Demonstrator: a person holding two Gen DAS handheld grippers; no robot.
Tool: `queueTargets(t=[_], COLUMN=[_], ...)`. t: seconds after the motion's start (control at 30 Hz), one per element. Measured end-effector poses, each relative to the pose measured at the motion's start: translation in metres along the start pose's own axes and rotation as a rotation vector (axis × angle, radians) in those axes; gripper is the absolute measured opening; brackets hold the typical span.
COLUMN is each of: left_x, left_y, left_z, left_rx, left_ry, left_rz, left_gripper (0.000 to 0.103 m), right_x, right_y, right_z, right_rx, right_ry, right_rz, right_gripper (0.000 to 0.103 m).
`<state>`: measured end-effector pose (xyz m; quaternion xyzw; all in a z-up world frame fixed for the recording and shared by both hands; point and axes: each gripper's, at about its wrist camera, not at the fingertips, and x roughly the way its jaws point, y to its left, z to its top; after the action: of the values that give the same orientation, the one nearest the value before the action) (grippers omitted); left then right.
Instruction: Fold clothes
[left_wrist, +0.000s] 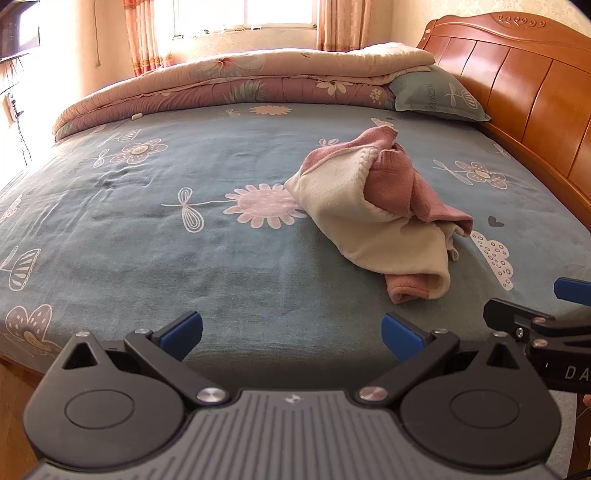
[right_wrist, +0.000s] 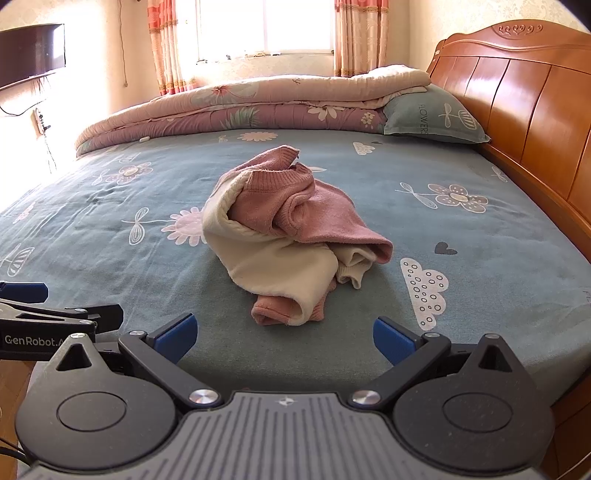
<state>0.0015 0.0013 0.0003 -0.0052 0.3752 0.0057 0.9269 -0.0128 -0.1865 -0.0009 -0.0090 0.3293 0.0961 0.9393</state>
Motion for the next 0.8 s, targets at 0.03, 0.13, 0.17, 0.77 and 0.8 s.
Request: queueTargets(t=[0.03,0.13,0.17,0.77,0.8], left_x=[0.0003,0.0011,0.0007,-0.0025,-0.0024], left_y=[0.0004,0.0015,0.0012,0.0013,0.0011], left_z=[0.0004,0.0015,0.0002,-0.0035,-0.0036], left_rx=[-0.005,-0.018,-0.020,-0.028,-0.028], left_ry=[0.001,0.006,0.001,-0.002,-0.002], left_rz=[-0.003,-0.012,-0.009,-0.009,-0.010], left_gripper=[0.102,0.102,0.102,0.102,0.102], right_x=[-0.0001,-0.0004,-0.0005,-0.0027,-0.0027], right_y=[0.0005,0.0022,0.0030,0.0017,0.0020], right_z=[0.0001,0.0004,0.0006,-0.0004,-0.0007], right_rx=[0.001,0.003,0.003,-0.003,-0.003], right_ry=[-0.002,-0.006,-0.006,-0.001,-0.002], right_rz=[0.000,0.001,0.001,-0.004,-0.005], right_gripper=[0.103,0.103,0.103,0.103,0.103])
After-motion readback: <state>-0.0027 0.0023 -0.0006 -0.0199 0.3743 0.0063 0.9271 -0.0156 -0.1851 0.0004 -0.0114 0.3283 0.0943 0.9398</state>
